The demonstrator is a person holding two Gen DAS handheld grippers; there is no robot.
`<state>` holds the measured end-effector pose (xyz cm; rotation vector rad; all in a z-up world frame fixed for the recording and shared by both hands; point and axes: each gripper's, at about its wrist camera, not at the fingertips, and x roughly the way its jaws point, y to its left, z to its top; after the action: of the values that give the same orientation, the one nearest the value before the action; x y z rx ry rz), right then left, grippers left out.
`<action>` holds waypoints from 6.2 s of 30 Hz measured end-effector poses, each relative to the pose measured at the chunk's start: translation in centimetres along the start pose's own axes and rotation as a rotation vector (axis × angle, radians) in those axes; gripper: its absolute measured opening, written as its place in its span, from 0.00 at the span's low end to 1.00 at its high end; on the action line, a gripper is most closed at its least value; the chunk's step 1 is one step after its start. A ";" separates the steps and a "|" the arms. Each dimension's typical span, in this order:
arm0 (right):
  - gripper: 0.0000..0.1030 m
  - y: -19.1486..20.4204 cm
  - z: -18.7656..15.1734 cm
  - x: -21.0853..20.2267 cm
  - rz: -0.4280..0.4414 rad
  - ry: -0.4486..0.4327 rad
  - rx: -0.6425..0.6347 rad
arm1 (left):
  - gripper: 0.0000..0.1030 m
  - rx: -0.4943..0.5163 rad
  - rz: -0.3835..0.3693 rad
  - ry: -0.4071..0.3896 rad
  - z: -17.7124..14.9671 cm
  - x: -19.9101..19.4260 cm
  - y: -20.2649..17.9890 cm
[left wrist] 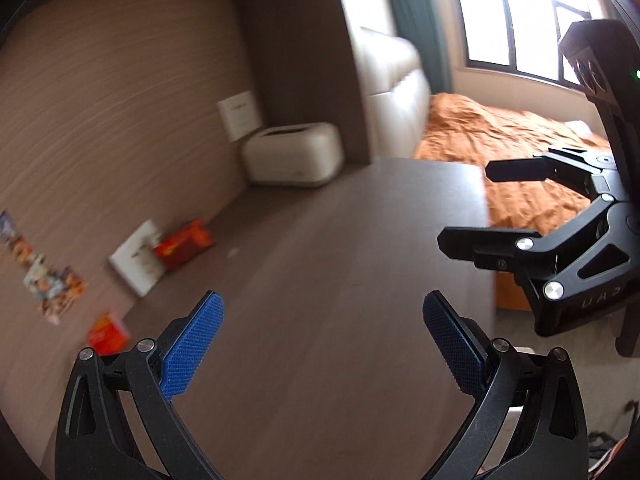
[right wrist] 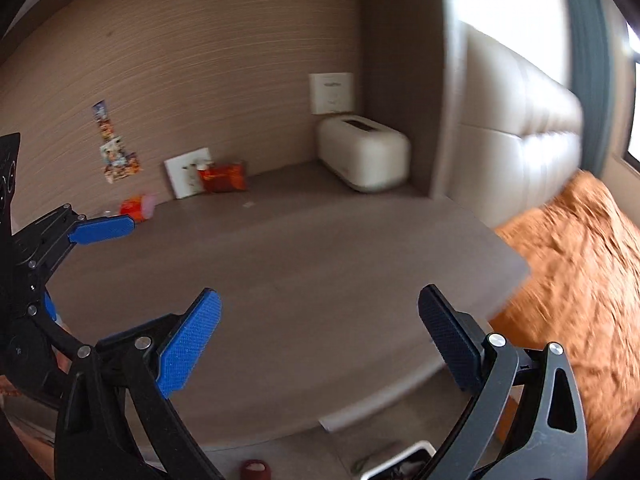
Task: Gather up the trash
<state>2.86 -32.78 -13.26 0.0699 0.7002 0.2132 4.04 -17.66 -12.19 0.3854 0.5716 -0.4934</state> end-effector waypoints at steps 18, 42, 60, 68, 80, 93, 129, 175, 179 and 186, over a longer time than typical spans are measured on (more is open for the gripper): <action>0.96 8.2 8.2 18.7 0.177 0.096 -0.216 | 0.95 -0.027 0.311 0.163 -6.5 5.1 21.2; 0.74 12.3 11.9 30.0 0.194 0.164 -0.416 | 0.73 -0.054 0.166 0.268 -8.3 11.8 26.1; 0.25 10.3 9.9 22.8 0.208 0.114 -0.227 | 0.71 -0.108 0.170 0.231 -7.4 9.4 24.0; 0.06 9.1 7.3 20.5 0.219 0.162 -0.189 | 0.71 -0.101 0.139 0.203 -6.6 8.1 22.2; 0.05 9.8 7.6 15.1 0.155 0.030 -0.258 | 0.69 -0.084 0.131 0.169 -5.6 6.1 19.7; 0.05 3.5 5.9 1.3 -0.038 -0.046 -0.173 | 0.52 0.028 0.006 0.064 -0.4 3.5 11.4; 0.06 -18.9 -26.5 -10.6 -0.426 0.263 0.334 | 0.52 0.586 -0.640 0.213 -6.0 10.7 -34.9; 0.96 -21.6 -43.4 3.7 -0.300 0.558 0.231 | 0.95 0.624 -0.829 0.379 -19.0 26.8 -41.0; 0.96 -20.8 -38.4 0.4 -0.328 0.497 0.251 | 0.95 0.557 -0.805 0.332 -14.5 22.4 -38.3; 0.96 -18.1 -29.8 -5.0 -0.378 0.367 0.261 | 0.95 0.400 -0.756 0.251 -8.3 15.4 -32.9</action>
<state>-16.99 -51.80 -35.25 0.1477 1.0888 -0.2363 -5.94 -45.70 -34.68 0.6155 0.8647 -1.3105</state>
